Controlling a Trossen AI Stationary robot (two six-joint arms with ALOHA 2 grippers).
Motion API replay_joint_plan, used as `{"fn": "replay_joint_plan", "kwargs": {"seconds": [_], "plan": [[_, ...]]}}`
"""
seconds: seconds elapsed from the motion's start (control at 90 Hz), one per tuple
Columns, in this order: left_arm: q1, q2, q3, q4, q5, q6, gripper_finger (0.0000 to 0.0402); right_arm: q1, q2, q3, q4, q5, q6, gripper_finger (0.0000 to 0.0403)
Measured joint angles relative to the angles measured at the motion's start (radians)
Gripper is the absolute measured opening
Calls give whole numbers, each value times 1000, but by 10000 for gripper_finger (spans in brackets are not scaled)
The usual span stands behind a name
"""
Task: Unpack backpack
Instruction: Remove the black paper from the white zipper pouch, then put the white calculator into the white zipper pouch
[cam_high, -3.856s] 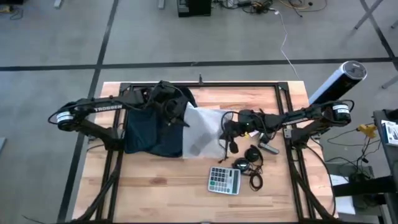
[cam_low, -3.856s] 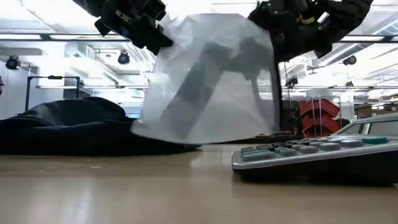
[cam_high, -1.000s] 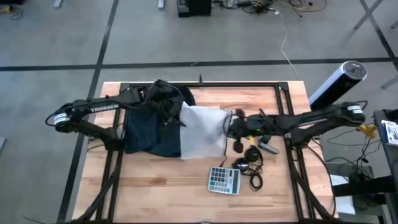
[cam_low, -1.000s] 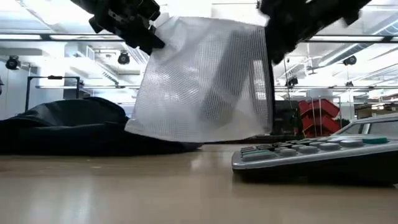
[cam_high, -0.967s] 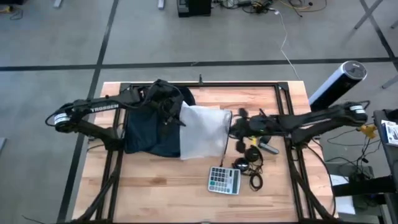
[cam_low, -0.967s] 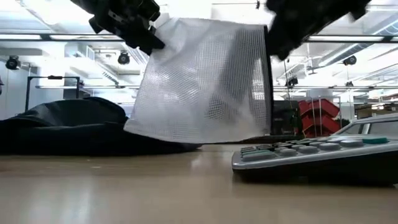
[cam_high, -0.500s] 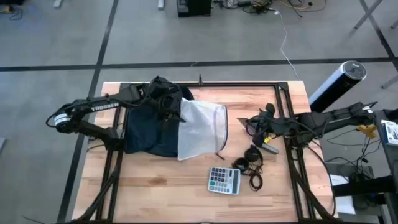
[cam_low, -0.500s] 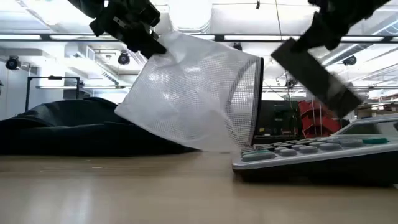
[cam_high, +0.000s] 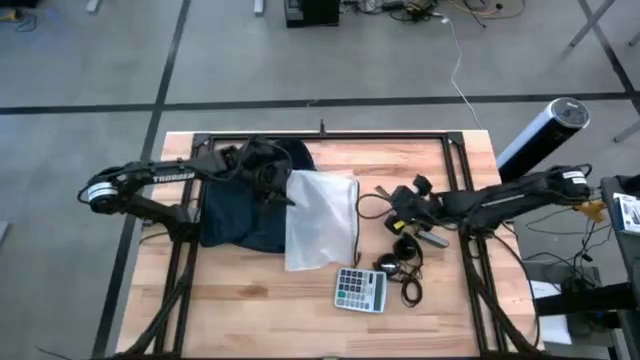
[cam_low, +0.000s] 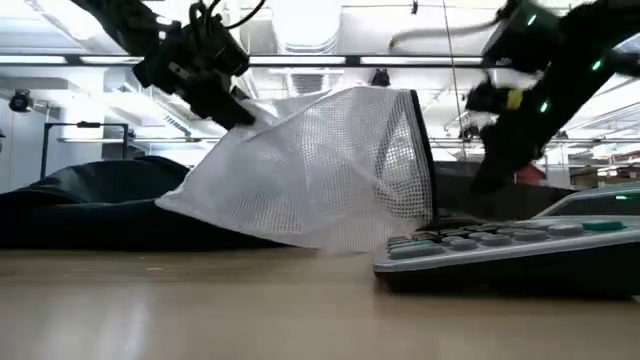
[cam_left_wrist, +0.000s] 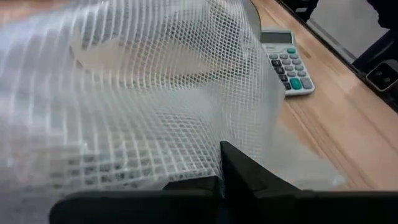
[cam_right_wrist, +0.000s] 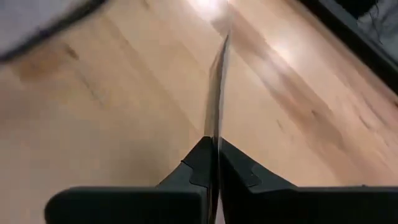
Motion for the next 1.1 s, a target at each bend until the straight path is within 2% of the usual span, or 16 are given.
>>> {"fn": "replay_joint_plan", "kwargs": {"seconds": [0.178, 0.344, 0.444, 0.578, 0.722, 0.911, 1.1], "plan": [[0, 0, -86, 108, -70, -69, 0, -55, 133, 19, 25, -54, -23, 4], [0, -4, -94, 99, -212, -113, 14, -64, 178, 52, 15, -95, -35, 49], [0, -6, -69, 58, -245, -109, 49, -64, 168, 81, 10, -156, -63, 93], [-1, -10, -29, 10, -264, -84, 113, -64, 129, 108, 23, -258, -143, 152], [-1, -11, 0, -9, -316, -60, 185, -44, 126, 104, 60, -271, -331, 196], [-7, -17, 54, -95, -508, -88, 255, 27, 160, 100, 145, -260, -488, 212], [-49, -30, 122, -167, -642, -119, 285, 132, 207, 100, 368, -236, -632, 201]]}}
